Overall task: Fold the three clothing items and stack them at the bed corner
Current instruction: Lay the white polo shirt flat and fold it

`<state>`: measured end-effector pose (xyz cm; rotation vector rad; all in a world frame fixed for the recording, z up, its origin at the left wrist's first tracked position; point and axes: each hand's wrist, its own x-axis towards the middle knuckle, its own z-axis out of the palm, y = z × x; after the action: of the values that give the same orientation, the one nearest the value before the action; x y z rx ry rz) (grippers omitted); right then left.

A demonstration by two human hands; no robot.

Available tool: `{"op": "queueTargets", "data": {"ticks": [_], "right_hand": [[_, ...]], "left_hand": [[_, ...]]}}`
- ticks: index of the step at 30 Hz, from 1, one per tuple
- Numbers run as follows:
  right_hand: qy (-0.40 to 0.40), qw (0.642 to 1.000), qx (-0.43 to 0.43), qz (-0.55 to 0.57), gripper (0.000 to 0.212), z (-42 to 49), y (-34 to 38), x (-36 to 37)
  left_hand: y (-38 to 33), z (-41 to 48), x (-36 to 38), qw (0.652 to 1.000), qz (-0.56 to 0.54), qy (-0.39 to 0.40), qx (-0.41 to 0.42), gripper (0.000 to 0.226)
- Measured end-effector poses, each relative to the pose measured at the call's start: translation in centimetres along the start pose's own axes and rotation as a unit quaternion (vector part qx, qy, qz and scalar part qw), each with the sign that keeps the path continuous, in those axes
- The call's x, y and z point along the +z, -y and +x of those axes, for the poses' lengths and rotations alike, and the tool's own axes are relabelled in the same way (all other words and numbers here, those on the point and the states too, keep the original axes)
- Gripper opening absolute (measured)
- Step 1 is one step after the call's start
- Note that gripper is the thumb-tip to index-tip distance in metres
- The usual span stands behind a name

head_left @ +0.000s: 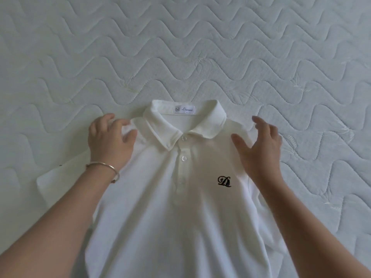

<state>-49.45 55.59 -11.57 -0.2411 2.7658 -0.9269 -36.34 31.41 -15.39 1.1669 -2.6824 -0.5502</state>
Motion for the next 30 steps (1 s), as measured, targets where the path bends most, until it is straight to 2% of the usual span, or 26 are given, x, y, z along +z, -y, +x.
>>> {"op": "queueTargets", "data": {"ticks": [1, 2, 4, 6, 8, 11, 13, 15, 17, 18, 20, 22, 24, 26, 28, 30], "right_hand": [[0.049, 0.997, 0.054, -0.022, 0.051, 1.1, -0.2, -0.5], [0.095, 0.992, 0.068, -0.047, 0.047, 2.0, -0.1, -0.9], [0.150, 0.986, 0.023, -0.070, 0.024, 2.9, 0.2, -1.0], [0.148, 0.988, -0.022, -0.037, 0.016, 3.3, 0.6, -1.1], [0.124, 0.990, -0.054, -0.031, 0.020, 3.6, 0.8, -1.3], [0.109, 0.979, -0.087, -0.150, 0.019, 4.6, 0.8, -1.5], [0.087, 0.973, -0.068, -0.202, 0.022, 5.7, 0.6, -1.6], [0.068, 0.985, -0.030, -0.153, 0.031, 6.6, 0.6, -1.8], [0.068, 0.997, 0.013, -0.039, 0.042, 6.8, 0.3, -1.9], [0.077, 0.996, 0.039, 0.004, 0.048, 6.7, 0.0, -2.0], [0.103, 0.991, 0.081, 0.039, 0.054, 6.0, -1.1, -2.5], [0.122, 0.987, 0.101, 0.041, 0.056, 5.2, -2.3, -3.2], [0.143, 0.983, 0.114, 0.019, 0.054, 4.6, -3.4, -4.3], [0.199, 0.975, 0.090, -0.049, 0.047, 4.3, -4.5, -5.5], [0.269, 0.955, 0.057, -0.109, 0.036, 4.0, -5.6, -6.9], [0.293, 0.946, 0.034, -0.132, 0.028, 4.0, -6.7, -8.4]], "left_hand": [[-0.1, 0.6, -0.5, 0.999, -0.028, 0.027, -0.027, 0.041], [-0.2, 1.1, -0.9, 0.996, -0.054, 0.046, -0.047, 0.039], [-0.3, 1.9, -1.7, 0.991, -0.077, 0.087, -0.071, 0.046], [-0.5, 2.6, -2.5, 0.989, -0.049, 0.130, -0.053, 0.042], [-0.6, 3.0, -3.2, 0.989, -0.024, 0.144, -0.013, 0.026], [-0.1, 3.9, -4.1, 0.993, -0.030, 0.110, 0.013, 0.027], [0.4, 4.6, -4.3, 0.996, -0.018, 0.091, 0.008, 0.030], [0.6, 4.9, -3.7, 0.996, 0.030, 0.078, 0.003, 0.026], [0.0, 4.3, -2.7, 0.996, 0.085, 0.033, 0.015, 0.026], [-0.7, 3.7, -2.2, 0.995, 0.093, -0.004, 0.039, 0.031], [-3.3, 2.4, -1.2, 0.984, 0.060, -0.076, 0.147, 0.034], [-6.8, 1.0, 0.3, 0.954, 0.021, -0.084, 0.288, 0.033], [-11.2, -0.6, 2.3, 0.921, -0.020, -0.020, 0.388, 0.030], [-15.4, -2.1, 4.2, 0.901, -0.045, 0.062, 0.427, 0.033], [-18.3, -3.4, 5.8, 0.899, -0.024, 0.151, 0.411, 0.045], [-19.6, -3.7, 7.6, 0.910, 0.038, 0.226, 0.346, 0.053]]}}
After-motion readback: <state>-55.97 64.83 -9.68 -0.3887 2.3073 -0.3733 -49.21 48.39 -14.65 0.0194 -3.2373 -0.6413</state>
